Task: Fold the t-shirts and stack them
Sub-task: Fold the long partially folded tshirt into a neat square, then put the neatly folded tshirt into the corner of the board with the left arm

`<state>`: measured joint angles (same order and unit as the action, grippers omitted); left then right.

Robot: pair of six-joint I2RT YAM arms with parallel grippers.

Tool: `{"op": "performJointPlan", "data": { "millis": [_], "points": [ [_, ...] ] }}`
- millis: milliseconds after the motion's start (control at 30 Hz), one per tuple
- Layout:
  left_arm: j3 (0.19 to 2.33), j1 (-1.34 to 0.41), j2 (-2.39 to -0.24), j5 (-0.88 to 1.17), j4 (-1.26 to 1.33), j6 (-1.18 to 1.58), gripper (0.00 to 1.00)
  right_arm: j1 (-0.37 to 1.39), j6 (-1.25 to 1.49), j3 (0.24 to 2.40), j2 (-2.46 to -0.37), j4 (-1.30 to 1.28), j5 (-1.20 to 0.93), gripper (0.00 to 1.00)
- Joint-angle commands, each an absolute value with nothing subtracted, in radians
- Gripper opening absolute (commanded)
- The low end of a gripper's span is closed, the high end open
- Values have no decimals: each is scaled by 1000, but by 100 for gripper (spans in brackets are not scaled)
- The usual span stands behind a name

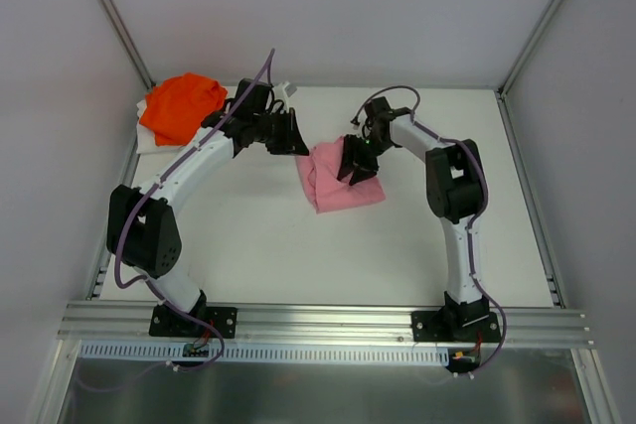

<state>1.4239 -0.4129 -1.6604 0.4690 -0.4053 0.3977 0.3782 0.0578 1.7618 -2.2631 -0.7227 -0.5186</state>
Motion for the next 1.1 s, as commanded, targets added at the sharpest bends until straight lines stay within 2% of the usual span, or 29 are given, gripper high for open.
{"op": "performJointPlan", "data": {
  "millis": [0,33,133,433,733,767,800,833,900,933,1033,1067],
  "points": [
    [1399,-417,-1634,492,-414,351,0,379,55,1799,-2218,-710,-497,70],
    [1391,-417,-1632,489,-414,348,0,379,58,1799,-2201,-706,-488,87],
    [1359,-413,-1623,477,-408,339,0,376,57,1799,-2137,-712,-463,100],
    [1164,-351,-1595,509,-275,387,2,377,51,1720,-1961,-750,-454,100],
    [1127,-348,-1681,517,-196,411,0,377,26,1729,-1852,-819,-443,99],
    [1131,-347,-1716,535,-186,437,3,376,22,1738,-1847,-831,-440,99],
    [1137,-345,-1735,552,-172,449,39,376,14,1749,-1842,-850,-440,100],
    [1138,-345,-1762,573,-148,474,50,374,8,1752,-1833,-860,-431,100],
    [1123,-344,-1778,584,-109,505,65,373,8,1750,-1821,-874,-428,100],
    [1111,-336,-1785,592,-47,550,83,371,-20,1747,-1809,-876,-423,100],
    [1051,-319,-1789,626,43,609,98,364,-21,1730,-1787,-884,-422,99],
    [1033,-310,-1784,627,93,636,99,362,-21,1723,-1770,-882,-422,99]
  ]
}}
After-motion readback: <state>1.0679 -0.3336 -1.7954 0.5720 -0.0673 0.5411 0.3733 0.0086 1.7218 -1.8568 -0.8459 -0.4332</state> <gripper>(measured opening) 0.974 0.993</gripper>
